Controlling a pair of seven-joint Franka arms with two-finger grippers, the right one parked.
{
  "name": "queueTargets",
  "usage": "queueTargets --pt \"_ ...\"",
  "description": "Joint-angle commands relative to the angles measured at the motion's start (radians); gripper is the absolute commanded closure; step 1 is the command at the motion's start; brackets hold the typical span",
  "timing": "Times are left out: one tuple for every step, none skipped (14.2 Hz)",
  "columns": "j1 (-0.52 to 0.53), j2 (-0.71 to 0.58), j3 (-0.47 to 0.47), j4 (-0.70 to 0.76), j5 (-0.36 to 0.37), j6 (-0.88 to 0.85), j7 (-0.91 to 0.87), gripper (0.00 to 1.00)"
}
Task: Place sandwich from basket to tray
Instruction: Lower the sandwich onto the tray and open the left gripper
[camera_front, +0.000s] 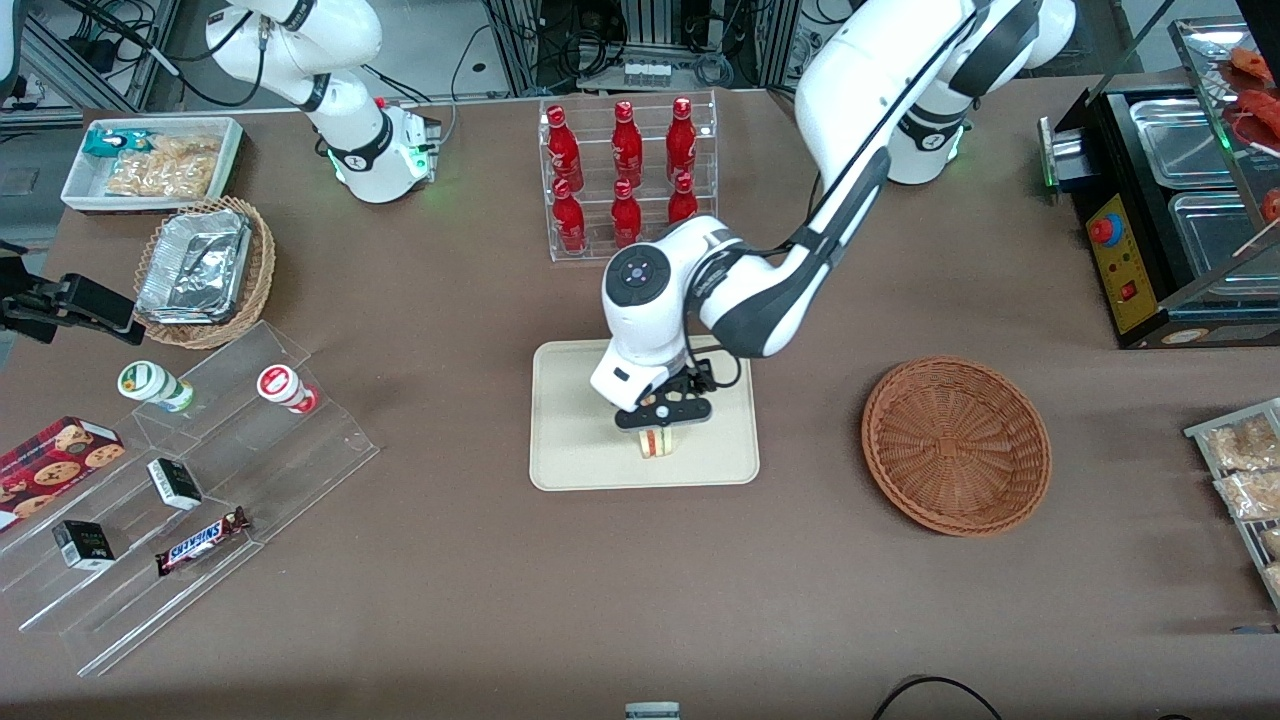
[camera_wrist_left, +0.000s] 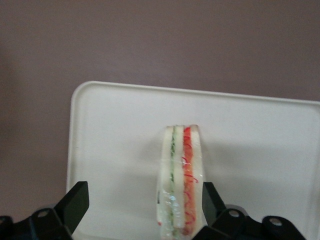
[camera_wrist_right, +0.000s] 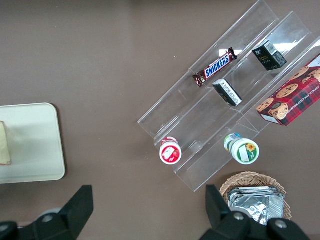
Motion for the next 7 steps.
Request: queueTargets --pt "0.074 -0.164 0.017 -0.101 0.006 -0.069 0.009 0.0" --pt "0.102 -0.218 0.017 -0.148 0.003 -0.07 0.049 0.0" --pt "0.139 -0.27 0.017 -0.197 -0.015 -0.074 0.101 0.0" --pt "0.185 -0.328 0.017 -0.246 -0.039 -0.1 0.185 0.0" --pt "0.219 -0.375 0.017 -0.28 -0.059 -0.138 0.271 0.0" --pt "0.269 -0.421 0.017 -0.302 -0.087 -0.19 0.372 0.0" --pt "0.329 -0.458 0.017 -0.309 -0.125 -0.239 0.481 0.0"
